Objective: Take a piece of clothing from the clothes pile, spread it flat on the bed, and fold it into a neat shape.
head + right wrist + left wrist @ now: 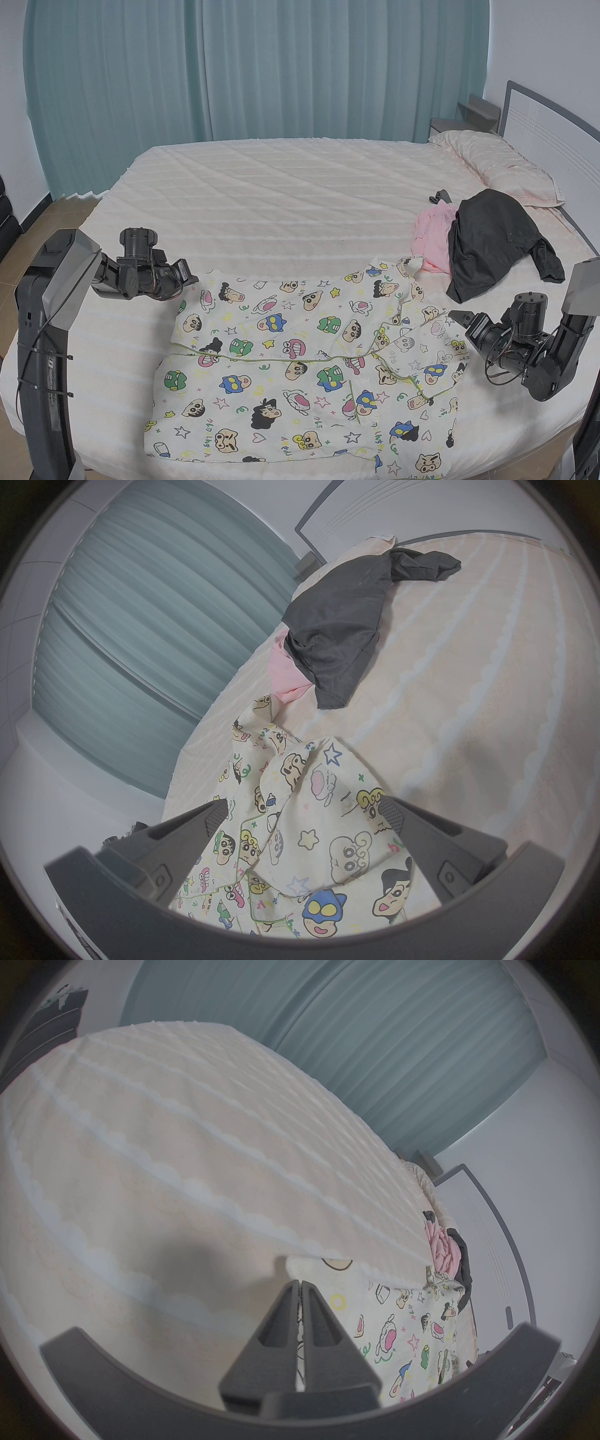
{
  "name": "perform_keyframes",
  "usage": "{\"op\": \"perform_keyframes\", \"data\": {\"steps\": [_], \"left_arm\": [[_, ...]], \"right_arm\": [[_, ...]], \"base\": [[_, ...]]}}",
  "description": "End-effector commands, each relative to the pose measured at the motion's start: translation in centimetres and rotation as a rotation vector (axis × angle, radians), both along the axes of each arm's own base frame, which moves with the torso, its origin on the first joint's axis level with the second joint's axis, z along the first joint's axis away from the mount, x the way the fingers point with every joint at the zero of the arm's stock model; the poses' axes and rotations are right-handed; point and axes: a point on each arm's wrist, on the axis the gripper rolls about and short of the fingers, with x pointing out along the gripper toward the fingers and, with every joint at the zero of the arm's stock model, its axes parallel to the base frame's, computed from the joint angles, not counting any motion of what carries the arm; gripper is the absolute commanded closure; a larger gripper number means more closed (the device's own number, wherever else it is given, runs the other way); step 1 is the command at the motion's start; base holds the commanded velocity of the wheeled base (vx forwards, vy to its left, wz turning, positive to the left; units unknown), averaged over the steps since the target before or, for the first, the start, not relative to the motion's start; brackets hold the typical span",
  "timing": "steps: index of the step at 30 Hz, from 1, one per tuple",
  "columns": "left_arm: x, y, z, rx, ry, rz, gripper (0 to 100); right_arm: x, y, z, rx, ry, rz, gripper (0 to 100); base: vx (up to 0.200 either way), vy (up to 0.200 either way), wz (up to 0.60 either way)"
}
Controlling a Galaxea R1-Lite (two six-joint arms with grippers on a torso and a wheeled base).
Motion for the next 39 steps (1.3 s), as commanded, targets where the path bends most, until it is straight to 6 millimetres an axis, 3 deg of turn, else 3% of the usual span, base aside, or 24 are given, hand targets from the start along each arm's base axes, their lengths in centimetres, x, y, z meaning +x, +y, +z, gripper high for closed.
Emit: {"op": "perform_keyframes", "data": {"steps": [1,12,17,24,25,35,39], "left_arm": [[-0.6,0.6,2.6,0.003,-0.03,0.013,100],[-1.2,2.8,4.7,0.008,-0.055,0.061,100],[-1.4,3.7,4.4,0.015,-0.045,0.078,100],[-1.4,3.2,3.6,0.011,-0.02,0.063,100],[-1.4,3.1,3.3,0.01,-0.012,0.058,0],[-1.2,1.2,-1.1,-0.044,0.069,-0.073,0],[-0.8,0.8,-1.9,-0.046,0.072,-0.083,0]], "right_arm": [[0.0,-0.1,-0.2,-0.001,0.007,-0.003,0],[-0.1,-0.2,-0.1,0.014,0.008,-0.014,0],[-0.1,-0.2,-0.1,0.016,0.01,-0.017,0],[-0.1,-0.2,-0.1,0.017,0.01,-0.016,0],[-0.1,-0.2,-0.1,0.017,0.01,-0.016,0],[-0.1,-0.1,-0.2,0.021,0.012,-0.015,0],[-0.2,0.0,-0.2,0.03,0.013,-0.016,0]], "base": [[0.0,0.0,0.0],[0.0,0.0,0.0],[0.0,0.0,0.0],[0.0,0.0,0.0],[0.0,0.0,0.0],[0.0,0.0,0.0],[0.0,0.0,0.0]]}}
